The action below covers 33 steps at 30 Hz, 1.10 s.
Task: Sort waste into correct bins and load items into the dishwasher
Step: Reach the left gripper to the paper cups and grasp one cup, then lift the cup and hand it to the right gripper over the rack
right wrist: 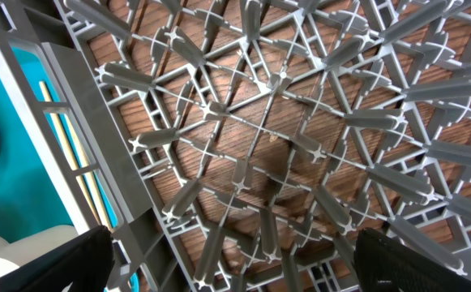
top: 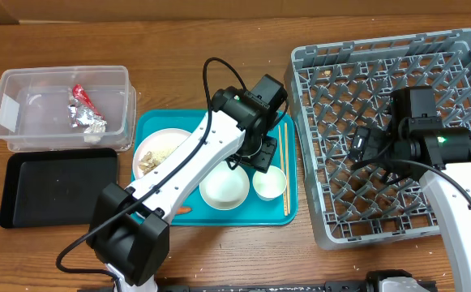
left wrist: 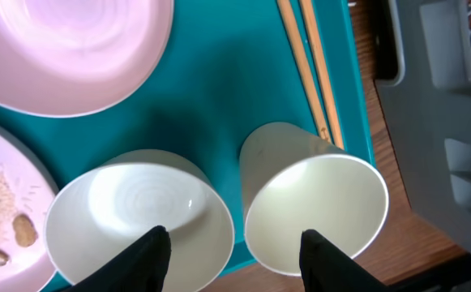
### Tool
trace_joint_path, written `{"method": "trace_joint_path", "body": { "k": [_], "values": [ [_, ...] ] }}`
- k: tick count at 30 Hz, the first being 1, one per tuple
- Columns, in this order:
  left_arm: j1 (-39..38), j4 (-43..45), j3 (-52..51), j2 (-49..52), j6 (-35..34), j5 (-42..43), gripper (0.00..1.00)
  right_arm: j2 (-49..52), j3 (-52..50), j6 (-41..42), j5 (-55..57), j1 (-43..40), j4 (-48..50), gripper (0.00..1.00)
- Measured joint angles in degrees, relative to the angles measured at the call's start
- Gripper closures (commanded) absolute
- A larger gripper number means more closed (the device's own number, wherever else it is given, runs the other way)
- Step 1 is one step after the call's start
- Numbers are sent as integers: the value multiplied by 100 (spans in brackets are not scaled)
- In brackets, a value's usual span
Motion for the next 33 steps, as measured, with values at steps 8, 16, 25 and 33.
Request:
{"method": "trace_joint_path", "body": {
  "k": [8, 16, 25, 33],
  "values": [
    [0, 787, -752, 13, -61, 358, 71, 0, 2, -4, -2, 2, -2, 3],
    [0, 798, -868, 13, -70, 459, 78, 0, 4, 0, -2, 0, -4, 3],
    [-2, 960, -1040, 13, -155, 485, 95, 0, 4, -2, -2, 2, -4, 3],
    [0, 1012, -1045, 13, -164, 520, 96, 0, 4, 2, -2, 0, -7, 3]
  ]
}}
